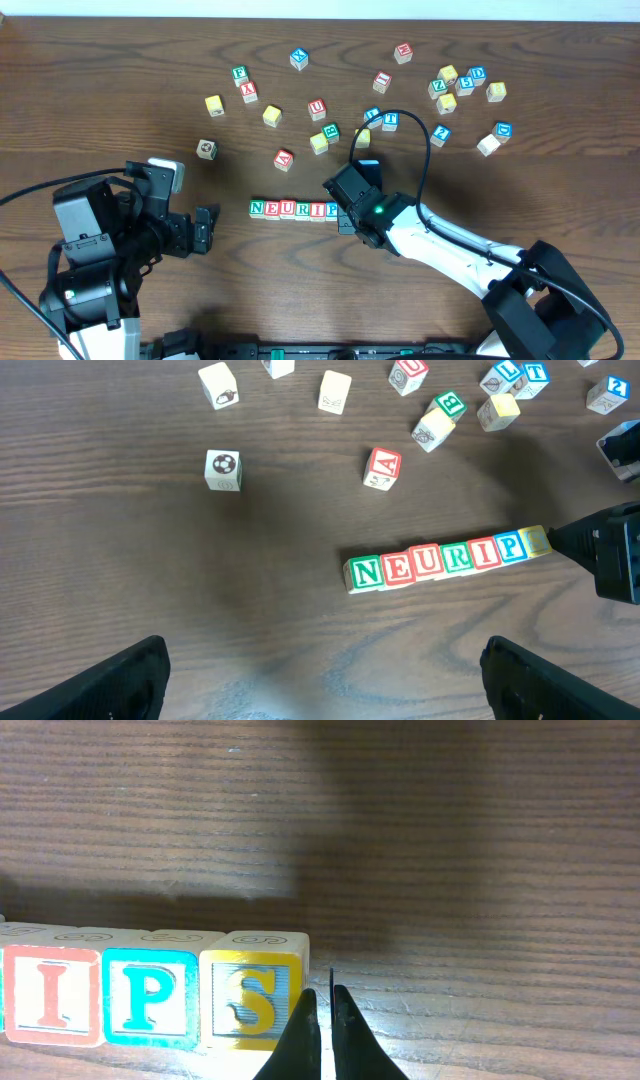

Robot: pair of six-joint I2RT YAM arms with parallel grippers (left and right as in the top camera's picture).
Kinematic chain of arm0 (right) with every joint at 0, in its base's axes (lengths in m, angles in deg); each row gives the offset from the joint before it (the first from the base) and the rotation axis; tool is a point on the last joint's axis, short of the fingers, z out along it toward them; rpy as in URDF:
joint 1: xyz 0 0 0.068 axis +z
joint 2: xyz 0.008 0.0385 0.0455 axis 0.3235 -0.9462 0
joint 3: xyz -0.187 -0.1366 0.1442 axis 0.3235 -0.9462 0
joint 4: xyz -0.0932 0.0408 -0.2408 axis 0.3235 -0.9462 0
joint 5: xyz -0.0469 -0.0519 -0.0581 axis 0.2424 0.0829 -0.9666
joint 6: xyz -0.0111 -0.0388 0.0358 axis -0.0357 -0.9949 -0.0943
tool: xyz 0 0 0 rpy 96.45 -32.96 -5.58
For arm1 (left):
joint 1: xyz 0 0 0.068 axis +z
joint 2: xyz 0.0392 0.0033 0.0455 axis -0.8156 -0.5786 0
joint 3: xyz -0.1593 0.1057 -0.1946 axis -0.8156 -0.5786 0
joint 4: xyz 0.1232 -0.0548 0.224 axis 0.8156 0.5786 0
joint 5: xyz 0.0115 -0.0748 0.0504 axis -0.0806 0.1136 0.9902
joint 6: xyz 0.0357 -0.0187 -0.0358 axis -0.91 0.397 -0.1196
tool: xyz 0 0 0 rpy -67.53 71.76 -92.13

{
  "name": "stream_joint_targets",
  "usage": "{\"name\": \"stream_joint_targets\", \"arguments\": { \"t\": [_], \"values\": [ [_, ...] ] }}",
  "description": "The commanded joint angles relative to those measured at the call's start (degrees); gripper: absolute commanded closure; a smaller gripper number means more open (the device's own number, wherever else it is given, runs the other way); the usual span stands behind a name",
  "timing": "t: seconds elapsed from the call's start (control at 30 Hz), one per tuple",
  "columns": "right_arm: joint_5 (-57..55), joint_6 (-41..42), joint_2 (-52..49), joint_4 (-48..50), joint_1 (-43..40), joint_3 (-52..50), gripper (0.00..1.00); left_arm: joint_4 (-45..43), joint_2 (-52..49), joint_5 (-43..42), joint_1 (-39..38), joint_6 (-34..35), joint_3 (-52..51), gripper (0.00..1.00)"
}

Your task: Spell out NEURIPS

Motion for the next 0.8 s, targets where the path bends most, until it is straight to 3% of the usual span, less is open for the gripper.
{"name": "stream_joint_targets", "arguments": {
  "t": [0.0,0.37,0.6,0.63,0.7,0.73,0.77],
  "values": [
    [-0.3,-0.7,0.7,0.1,0.5,-0.3,0.99,-0.2,0.0,-0.7,0.3,-0.9,1.1,0.02],
    [-9.8,-0.7,1.4,-6.7,-3.5,-0.2,0.99,-0.2,0.0,-0.7,0.3,-1.0,1.1,0.02],
    [-9.8,-4.4,8.3,-9.6,-9.1,-0.1,0.98,-0.2,0.0,-0.7,0.3,-1.0,1.1,0.02],
    [-9.7,-5.5,9.7,-9.7,-9.4,-0.1,0.95,-0.2,0.0,-0.7,0.3,-1.0,1.1,0.03],
    [-9.7,-8.5,13.2,-9.8,-9.7,-0.1,0.80,-0.2,0.0,-0.7,0.3,-1.0,1.1,0.02],
    [-9.7,-9.6,15.1,-10.0,-9.7,-0.1,0.70,-0.2,0.0,-0.7,0.3,-1.0,1.1,0.03],
    [-9.7,-10.7,17.2,-10.2,-9.6,-0.1,0.51,-0.2,0.0,-0.7,0.3,-1.0,1.1,0.02]
  ]
}}
